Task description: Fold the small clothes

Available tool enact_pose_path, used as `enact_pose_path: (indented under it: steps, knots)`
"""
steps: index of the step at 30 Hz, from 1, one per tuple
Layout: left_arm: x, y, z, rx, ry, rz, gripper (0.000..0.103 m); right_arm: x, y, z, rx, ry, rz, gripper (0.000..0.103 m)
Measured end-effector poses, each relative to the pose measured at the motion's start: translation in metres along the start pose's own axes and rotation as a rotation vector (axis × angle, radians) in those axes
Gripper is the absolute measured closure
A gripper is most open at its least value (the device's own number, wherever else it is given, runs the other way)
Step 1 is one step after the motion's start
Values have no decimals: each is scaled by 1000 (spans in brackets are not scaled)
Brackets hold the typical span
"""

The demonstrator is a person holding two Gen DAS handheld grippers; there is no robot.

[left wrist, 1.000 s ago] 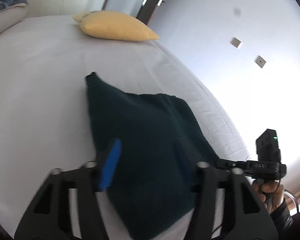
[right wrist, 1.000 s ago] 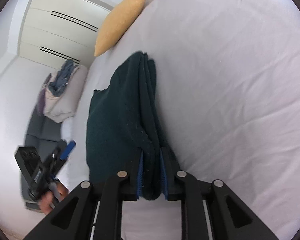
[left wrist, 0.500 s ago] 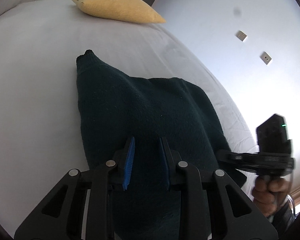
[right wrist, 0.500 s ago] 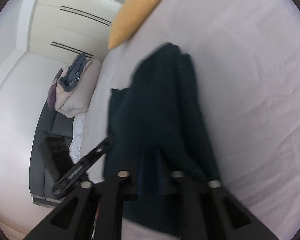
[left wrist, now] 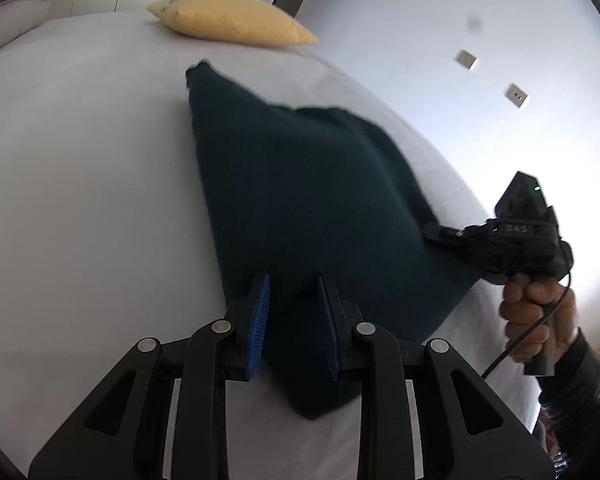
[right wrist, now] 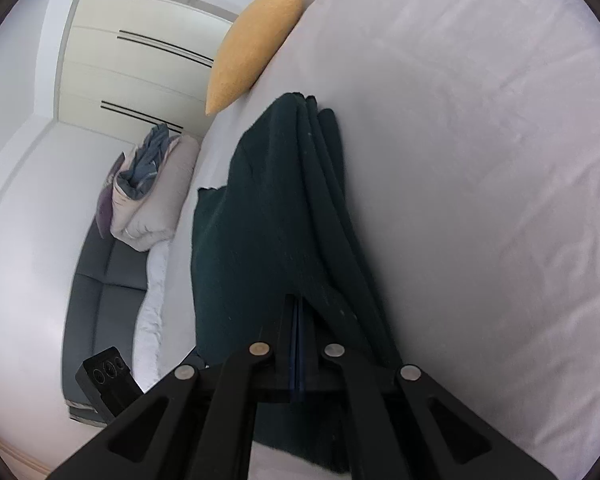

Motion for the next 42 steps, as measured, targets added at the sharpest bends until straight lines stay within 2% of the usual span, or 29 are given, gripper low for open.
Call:
enact_pose_path:
  steps: [3,6,12,15,16,17,18,19,20,21,22,23,25,27,29,30,32,34,36,38,42]
  knots:
    - [2,7,6,-9,-39,29,80,9,2,-6,3,2,6,103]
    - [10,13,11,-1,-105,102,80,15,1,-7,10,-14,12,103]
    - [11,19,14,17,-125,124,80,19,2,-5,36,-30,17,103]
    - [9,14,-7,24,-122,93,79,4,4,-10,30,-28,-25,103]
    - [7,11,-14,26,-112,75,79,-4,5,-15,26,-42,-38,96]
    - [-1,3,-25,48,-102,32,79,-10,4,-21,29,-62,-44,75]
    - [-9,-6,-33,73,-97,-8,79,-16,2,-29,44,-91,-48,63]
    - [-20,-18,-39,87,-83,-57,77,-22,-5,-40,78,-104,-64,46]
    - [-26,-26,-39,79,-67,-87,66,-26,-10,-45,100,-99,-75,34]
    - [-31,-33,-36,66,-53,-116,37,-28,-20,-50,122,-87,-81,29]
    - [-37,-45,-30,56,-41,-151,26,-26,-27,-49,123,-79,-71,22]
    - [-39,-52,-25,53,-30,-166,24,-20,-36,-43,104,-61,-48,22]
    - [-38,-58,-9,-8,-10,-180,24,-5,-50,-24,52,17,-6,22]
    - [-34,-55,16,-119,8,-199,24,-3,-55,-2,-1,61,-7,24]
    - [-28,-47,42,-208,16,-218,24,2,-57,10,-39,106,-30,33]
    - [-27,-45,48,-224,26,-234,24,0,-59,18,-58,122,-44,35]
    - [-24,-42,58,-245,41,-281,25,0,-62,29,-85,151,-45,49]
    - [-16,-41,61,-257,50,-290,42,-2,-61,37,-107,189,-62,55]
    - [-10,-40,62,-266,23,-266,51,-8,-60,41,-133,249,-122,63]
    - [-2,-40,58,-263,-18,-216,58,-15,-57,44,-144,314,-183,72]
    - [7,-44,47,-257,-54,-192,71,-38,-47,46,-124,463,-309,77]
Point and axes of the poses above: each gripper's, at about its wrist camera, not at the fingertips, and z roughly the way its jaws point, x to its right, y to its underside, the point moved 8 cm from there along z, roughly the way its jaws point, and after that the axes turned 9 degrees about -y, right-handed, at the moved point
